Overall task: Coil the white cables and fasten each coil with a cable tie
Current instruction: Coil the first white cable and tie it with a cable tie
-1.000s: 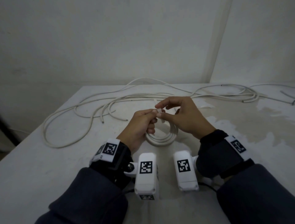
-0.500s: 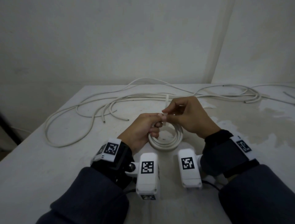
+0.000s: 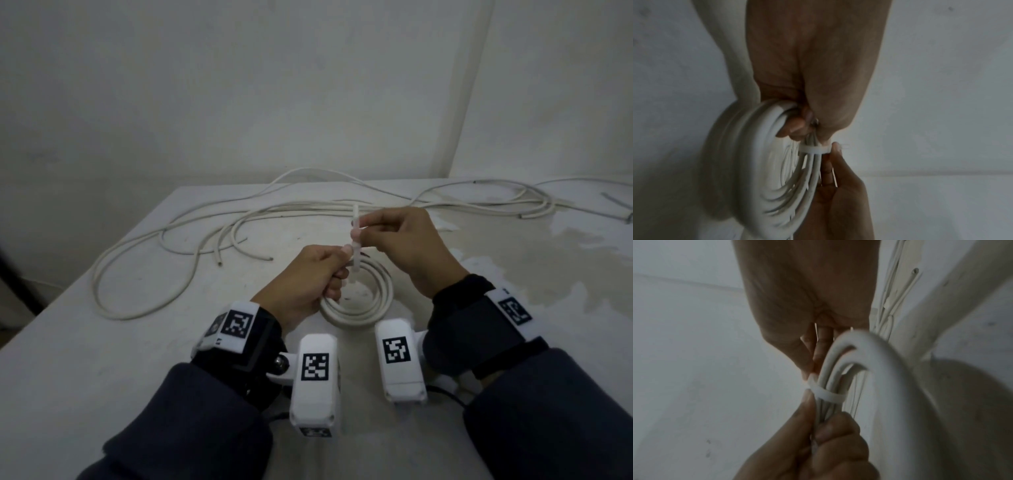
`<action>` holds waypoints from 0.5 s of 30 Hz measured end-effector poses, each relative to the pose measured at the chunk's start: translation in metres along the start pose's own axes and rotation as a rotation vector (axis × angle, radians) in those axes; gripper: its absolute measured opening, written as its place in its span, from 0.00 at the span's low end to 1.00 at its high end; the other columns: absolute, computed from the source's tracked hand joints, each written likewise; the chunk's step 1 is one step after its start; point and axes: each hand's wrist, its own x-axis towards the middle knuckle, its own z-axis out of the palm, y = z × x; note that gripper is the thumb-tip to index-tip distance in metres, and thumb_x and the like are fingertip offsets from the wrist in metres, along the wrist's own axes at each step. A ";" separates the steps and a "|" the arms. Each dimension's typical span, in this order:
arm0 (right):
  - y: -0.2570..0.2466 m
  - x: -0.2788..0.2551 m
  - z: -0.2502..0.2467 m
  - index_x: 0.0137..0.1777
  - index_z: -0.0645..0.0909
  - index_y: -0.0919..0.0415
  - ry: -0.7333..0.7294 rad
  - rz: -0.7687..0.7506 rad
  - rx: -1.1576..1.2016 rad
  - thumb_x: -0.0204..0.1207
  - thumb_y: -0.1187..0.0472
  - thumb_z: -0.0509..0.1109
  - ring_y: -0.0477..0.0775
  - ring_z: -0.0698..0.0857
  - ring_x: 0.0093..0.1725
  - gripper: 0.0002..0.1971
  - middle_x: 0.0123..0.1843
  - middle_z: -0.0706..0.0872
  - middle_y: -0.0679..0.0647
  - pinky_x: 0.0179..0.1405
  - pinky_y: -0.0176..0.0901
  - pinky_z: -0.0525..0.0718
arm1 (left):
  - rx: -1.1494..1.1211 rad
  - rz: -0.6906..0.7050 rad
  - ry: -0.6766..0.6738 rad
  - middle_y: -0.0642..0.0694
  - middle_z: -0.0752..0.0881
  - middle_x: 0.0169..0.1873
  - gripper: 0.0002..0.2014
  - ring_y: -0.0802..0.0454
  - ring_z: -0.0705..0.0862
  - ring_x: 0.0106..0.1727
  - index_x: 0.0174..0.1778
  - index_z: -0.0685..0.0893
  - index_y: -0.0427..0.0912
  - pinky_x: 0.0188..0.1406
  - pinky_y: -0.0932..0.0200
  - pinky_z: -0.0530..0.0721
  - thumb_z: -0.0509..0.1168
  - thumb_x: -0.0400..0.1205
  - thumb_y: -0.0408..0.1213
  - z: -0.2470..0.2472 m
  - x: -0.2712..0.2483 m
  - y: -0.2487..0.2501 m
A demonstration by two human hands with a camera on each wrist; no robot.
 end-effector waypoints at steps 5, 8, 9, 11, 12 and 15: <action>0.000 -0.001 -0.001 0.36 0.84 0.64 0.144 0.028 0.173 0.70 0.76 0.75 0.38 0.85 0.29 0.07 0.37 0.87 0.55 0.30 0.26 0.79 | 0.102 0.025 0.067 0.51 0.66 0.21 0.17 0.61 0.63 0.19 0.32 0.74 0.41 0.18 0.69 0.65 0.55 0.89 0.39 0.011 0.003 -0.001; -0.003 -0.003 -0.002 0.36 0.82 0.64 0.046 0.045 0.206 0.70 0.77 0.74 0.39 0.85 0.28 0.09 0.36 0.86 0.56 0.27 0.25 0.77 | 0.081 -0.004 0.135 0.51 0.67 0.20 0.19 0.59 0.63 0.18 0.31 0.76 0.41 0.16 0.68 0.65 0.55 0.89 0.39 0.012 0.006 -0.004; -0.003 -0.004 -0.002 0.36 0.81 0.64 -0.005 0.045 0.210 0.70 0.78 0.73 0.39 0.84 0.27 0.09 0.34 0.86 0.55 0.27 0.25 0.77 | 0.086 -0.004 0.161 0.50 0.68 0.19 0.19 0.59 0.64 0.19 0.30 0.77 0.42 0.16 0.68 0.65 0.56 0.89 0.39 0.011 0.007 -0.005; -0.003 -0.005 -0.004 0.34 0.80 0.63 -0.091 0.041 0.199 0.69 0.79 0.73 0.40 0.85 0.28 0.12 0.33 0.86 0.52 0.28 0.27 0.76 | 0.073 0.000 0.185 0.49 0.68 0.20 0.21 0.57 0.64 0.19 0.28 0.78 0.43 0.16 0.68 0.65 0.56 0.88 0.38 0.010 0.008 -0.005; -0.004 -0.005 -0.005 0.33 0.80 0.61 -0.128 0.041 0.198 0.69 0.79 0.73 0.42 0.85 0.29 0.13 0.33 0.87 0.50 0.30 0.29 0.76 | 0.053 -0.001 0.179 0.49 0.68 0.21 0.23 0.58 0.64 0.19 0.25 0.79 0.45 0.16 0.68 0.65 0.56 0.88 0.38 0.009 0.007 -0.005; -0.005 -0.005 -0.007 0.32 0.81 0.60 -0.181 0.080 0.313 0.71 0.78 0.71 0.47 0.84 0.28 0.13 0.32 0.86 0.53 0.33 0.34 0.79 | 0.012 0.005 0.084 0.50 0.67 0.23 0.21 0.60 0.63 0.20 0.29 0.82 0.46 0.18 0.69 0.63 0.56 0.88 0.39 0.006 0.005 -0.004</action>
